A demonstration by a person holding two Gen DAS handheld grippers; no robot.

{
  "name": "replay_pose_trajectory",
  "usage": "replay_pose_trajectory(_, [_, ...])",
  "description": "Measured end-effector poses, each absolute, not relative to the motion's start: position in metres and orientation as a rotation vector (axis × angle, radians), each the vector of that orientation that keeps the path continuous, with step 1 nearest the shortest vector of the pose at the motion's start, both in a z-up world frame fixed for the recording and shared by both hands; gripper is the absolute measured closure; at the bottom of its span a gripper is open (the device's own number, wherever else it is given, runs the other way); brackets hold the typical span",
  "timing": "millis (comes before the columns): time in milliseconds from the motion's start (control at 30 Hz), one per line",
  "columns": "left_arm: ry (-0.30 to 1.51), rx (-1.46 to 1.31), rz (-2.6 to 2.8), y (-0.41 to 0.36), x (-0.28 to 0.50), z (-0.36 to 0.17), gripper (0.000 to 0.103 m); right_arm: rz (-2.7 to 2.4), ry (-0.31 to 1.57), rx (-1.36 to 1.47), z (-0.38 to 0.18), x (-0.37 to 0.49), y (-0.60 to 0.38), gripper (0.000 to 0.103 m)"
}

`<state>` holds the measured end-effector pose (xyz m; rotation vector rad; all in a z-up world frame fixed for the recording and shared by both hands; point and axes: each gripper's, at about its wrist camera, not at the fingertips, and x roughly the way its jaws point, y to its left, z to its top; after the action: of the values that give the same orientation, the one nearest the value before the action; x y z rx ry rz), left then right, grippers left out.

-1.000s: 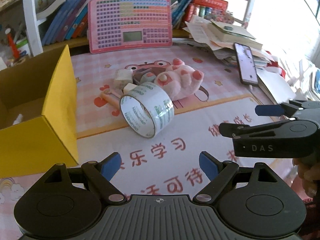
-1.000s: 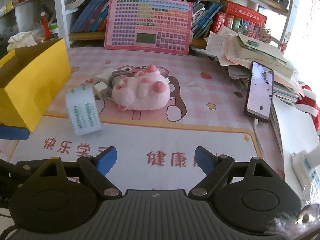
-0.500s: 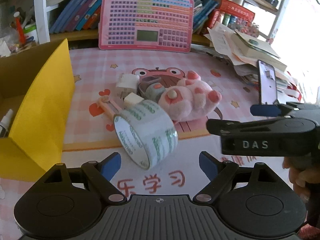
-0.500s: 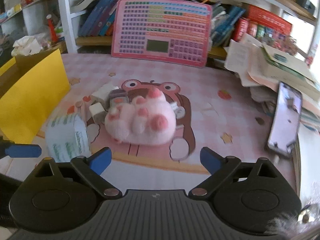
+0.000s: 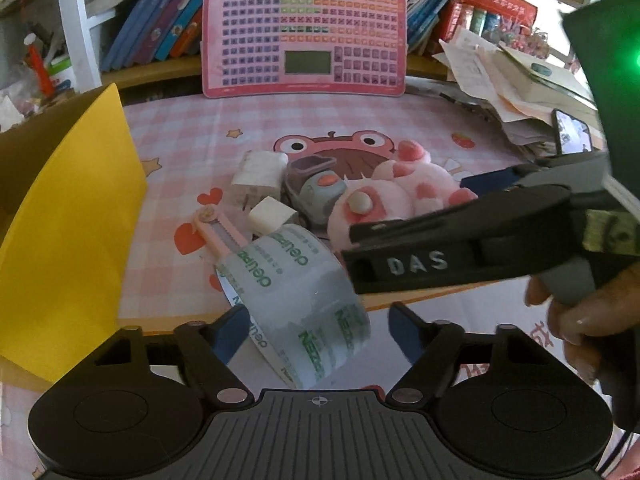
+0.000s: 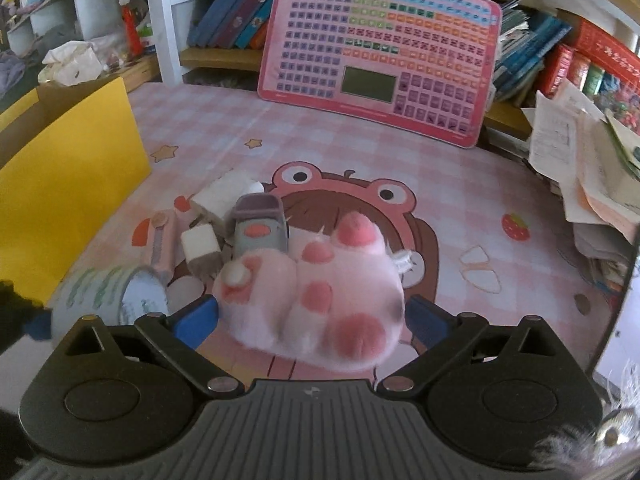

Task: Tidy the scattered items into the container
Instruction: 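Grasp the clear tape roll with the left tool while the right tool grasps the pink plush pig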

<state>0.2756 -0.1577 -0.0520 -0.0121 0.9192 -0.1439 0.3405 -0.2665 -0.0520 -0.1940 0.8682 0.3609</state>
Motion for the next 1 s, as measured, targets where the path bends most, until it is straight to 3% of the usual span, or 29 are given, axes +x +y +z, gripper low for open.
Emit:
replay_pose_trajectory(33, [0.919,-0.016,-0.142,-0.157,0.276,-0.052,0.039,0.365,0.871,-0.190,-0.053,0.344,-0.266,0.001])
replay_pose_trajectory(100, [0.922,-0.027,-0.143,-0.156,0.278,-0.052,0.057,0.367,0.871,-0.181,-0.055,0.349,-0.265,0.000])
replay_pose_trajectory(167, [0.926,-0.044,-0.156,-0.154,0.278,-0.053,0.063,0.373,0.869,-0.171,-0.055,0.352,-0.267,0.000])
replay_pose_trajectory(300, [0.931,-0.041,-0.169,-0.155,0.277,-0.053,0.064,0.388,0.863,-0.159,-0.056,0.353,-0.270,0.005])
replay_pose_trajectory(433, [0.920,-0.042,-0.191,-0.155,0.273,-0.047,0.066,0.401,0.847,-0.165,-0.053,0.350,-0.271,0.017])
replay_pose_trajectory(467, [0.916,-0.041,-0.200,-0.156,0.272,-0.045,0.072,0.403,0.844,-0.165,-0.052,0.348,-0.272,0.020])
replay_pose_trajectory(500, [0.915,-0.041,-0.212,-0.157,0.271,-0.043,0.087,0.405,0.843,-0.159,-0.051,0.347,-0.273,0.021])
replay_pose_trajectory(533, [0.914,-0.038,-0.218,-0.157,0.270,-0.041,0.091,0.407,0.844,-0.149,-0.049,0.345,-0.275,0.022])
replay_pose_trajectory(700, [0.892,-0.022,-0.251,-0.157,0.260,-0.036,0.100,0.401,0.831,-0.104,-0.036,0.331,-0.285,0.025])
replay_pose_trajectory(1000, [0.855,-0.018,-0.273,-0.152,0.237,-0.023,0.100,0.387,0.837,-0.039,-0.020,0.301,-0.298,0.024])
